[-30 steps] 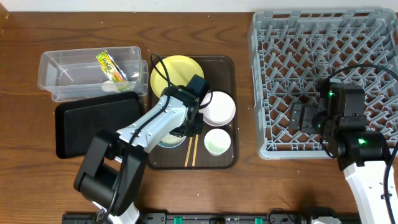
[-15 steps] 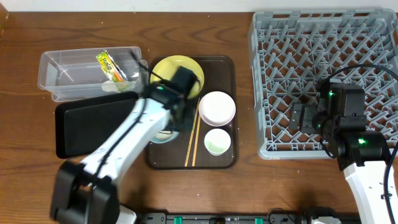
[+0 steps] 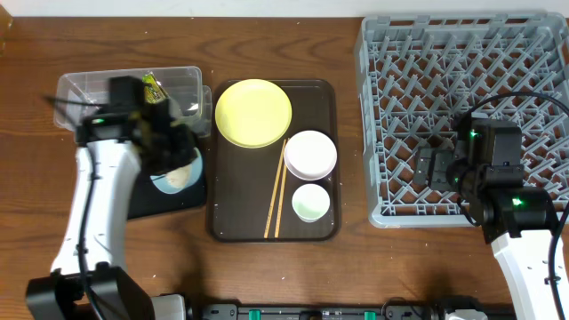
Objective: Sort waste into correct bins and load items into the dishwasher rack
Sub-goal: 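Tip the light-blue bowl over the black tray to dump the rice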
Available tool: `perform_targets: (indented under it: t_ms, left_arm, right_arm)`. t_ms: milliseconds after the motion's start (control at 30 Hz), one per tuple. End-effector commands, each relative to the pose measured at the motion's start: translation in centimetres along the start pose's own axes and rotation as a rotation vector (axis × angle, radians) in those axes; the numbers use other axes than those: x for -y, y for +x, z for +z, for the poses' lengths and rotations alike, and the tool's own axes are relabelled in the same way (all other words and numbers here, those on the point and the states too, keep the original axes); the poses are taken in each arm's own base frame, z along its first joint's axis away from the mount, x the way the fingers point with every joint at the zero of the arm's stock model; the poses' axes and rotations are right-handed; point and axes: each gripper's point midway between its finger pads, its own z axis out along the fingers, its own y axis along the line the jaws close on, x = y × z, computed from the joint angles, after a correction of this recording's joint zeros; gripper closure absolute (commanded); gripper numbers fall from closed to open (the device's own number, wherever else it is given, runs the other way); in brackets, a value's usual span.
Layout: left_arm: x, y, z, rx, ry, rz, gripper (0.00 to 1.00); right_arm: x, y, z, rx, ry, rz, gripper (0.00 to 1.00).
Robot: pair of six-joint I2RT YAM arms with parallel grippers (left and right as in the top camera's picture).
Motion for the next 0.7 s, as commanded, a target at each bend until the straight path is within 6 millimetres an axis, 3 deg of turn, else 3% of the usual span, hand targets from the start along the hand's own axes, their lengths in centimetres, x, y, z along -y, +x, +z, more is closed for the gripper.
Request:
perform_targets:
  t_ms: [0,267,667]
  left_arm:
    - [0.2,-0.7,-0.7,-0.002,0.222,-0.040,0.94]
    - [-0.8,-3.0,-2.5,0.046,0.599,-0.164,0.94]
    - [-3.3,-5.5,-4.1,0.117,0.918,-0.334,0.94]
  right_arm:
    - [0.5,-0.8,-0.5,0.022,0.014,0.003,0.01]
    - [0.5,-0.8,-0.5,0.022,0.014,0.002,0.01]
    - [0.5,-0.8,-0.5,0.021,0.014,0.003,0.01]
